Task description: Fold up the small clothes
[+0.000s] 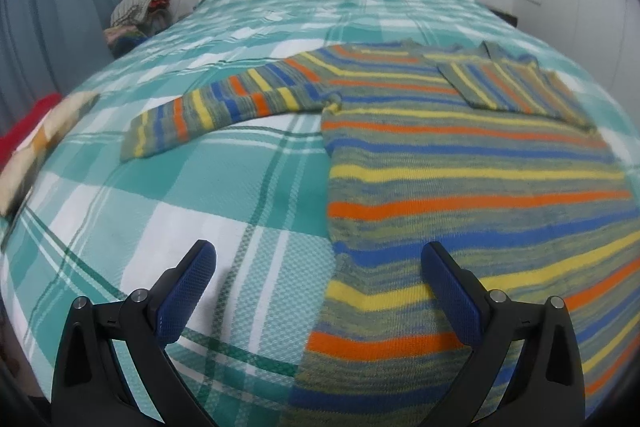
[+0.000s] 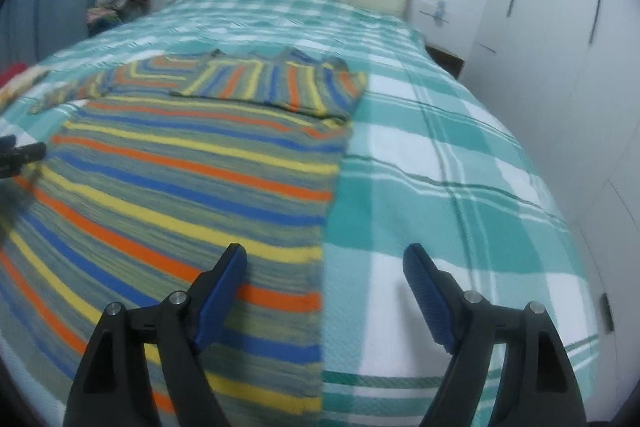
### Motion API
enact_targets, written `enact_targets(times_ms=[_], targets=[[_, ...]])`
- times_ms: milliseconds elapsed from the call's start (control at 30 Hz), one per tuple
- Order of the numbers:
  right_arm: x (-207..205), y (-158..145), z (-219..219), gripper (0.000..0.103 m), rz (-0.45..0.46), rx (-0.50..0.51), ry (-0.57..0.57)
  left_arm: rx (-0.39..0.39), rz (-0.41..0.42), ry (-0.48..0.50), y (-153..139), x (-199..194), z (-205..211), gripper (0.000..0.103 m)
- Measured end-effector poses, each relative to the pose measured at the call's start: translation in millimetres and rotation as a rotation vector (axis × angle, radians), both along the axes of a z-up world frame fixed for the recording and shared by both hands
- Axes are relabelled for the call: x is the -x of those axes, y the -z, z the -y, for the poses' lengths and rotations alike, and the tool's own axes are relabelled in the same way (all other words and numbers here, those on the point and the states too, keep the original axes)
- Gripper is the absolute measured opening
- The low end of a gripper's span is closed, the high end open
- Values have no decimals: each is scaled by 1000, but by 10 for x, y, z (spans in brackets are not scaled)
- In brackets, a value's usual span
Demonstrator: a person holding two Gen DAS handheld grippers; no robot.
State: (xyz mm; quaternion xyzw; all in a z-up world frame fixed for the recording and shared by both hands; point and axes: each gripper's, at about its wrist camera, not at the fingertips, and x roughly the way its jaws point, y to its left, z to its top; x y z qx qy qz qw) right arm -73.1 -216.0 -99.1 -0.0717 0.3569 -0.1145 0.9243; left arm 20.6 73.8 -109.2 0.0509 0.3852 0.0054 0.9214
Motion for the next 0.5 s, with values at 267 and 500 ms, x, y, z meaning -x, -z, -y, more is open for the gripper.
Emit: enact_targets(times_ms=[267, 500], targets=[[48, 88, 62, 81, -24, 0, 39, -54, -11, 21, 37, -4, 78, 102], [51, 108, 74, 81, -28, -21, 39, -19, -57, 21, 51, -55, 39, 102]])
